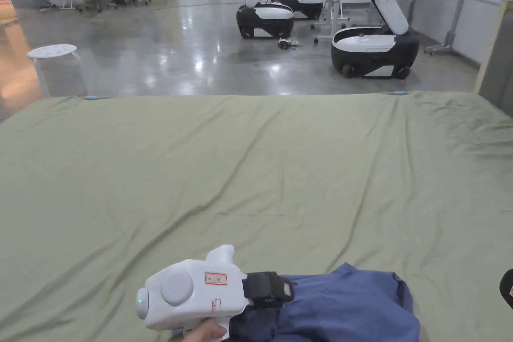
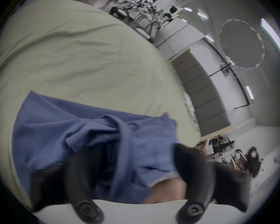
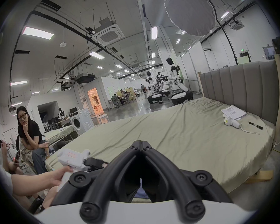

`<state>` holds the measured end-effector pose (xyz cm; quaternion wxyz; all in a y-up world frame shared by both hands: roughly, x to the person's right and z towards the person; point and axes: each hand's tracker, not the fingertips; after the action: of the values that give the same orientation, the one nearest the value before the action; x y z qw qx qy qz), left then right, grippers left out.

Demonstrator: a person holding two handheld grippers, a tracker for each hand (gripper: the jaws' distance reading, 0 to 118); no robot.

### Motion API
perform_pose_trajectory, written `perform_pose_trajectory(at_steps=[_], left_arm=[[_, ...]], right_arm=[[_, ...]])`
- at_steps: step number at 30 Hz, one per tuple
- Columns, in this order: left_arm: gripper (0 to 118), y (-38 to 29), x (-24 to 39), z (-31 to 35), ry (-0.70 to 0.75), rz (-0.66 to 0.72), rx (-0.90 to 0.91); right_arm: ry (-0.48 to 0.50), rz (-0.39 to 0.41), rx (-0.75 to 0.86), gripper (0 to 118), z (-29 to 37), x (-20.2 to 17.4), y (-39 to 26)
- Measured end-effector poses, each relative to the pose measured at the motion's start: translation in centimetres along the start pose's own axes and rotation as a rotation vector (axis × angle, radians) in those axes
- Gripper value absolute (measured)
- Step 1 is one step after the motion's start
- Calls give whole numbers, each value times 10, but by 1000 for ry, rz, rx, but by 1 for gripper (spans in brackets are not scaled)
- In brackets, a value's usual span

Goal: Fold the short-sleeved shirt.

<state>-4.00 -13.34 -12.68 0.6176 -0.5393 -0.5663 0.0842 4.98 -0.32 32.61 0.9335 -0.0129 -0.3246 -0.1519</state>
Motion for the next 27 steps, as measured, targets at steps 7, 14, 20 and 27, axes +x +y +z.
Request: perform_pose_trajectory(at_steps=[7,14,20,27], left_arm=[[115,-20,32,128,-44,-319,278],[0,-29,14,97,353,-442,298],[0,-36,-3,19,435,-410,162],[0,-52,38,-25,336,-435,188]], right_arm=[[19,-31,-20,0,-6,-4,-6],[52,-26,-49,0,-11,-17,-13],[63,-11,-39,0,-1,-21,-9],[8,10,-38,0,9,2,-2]])
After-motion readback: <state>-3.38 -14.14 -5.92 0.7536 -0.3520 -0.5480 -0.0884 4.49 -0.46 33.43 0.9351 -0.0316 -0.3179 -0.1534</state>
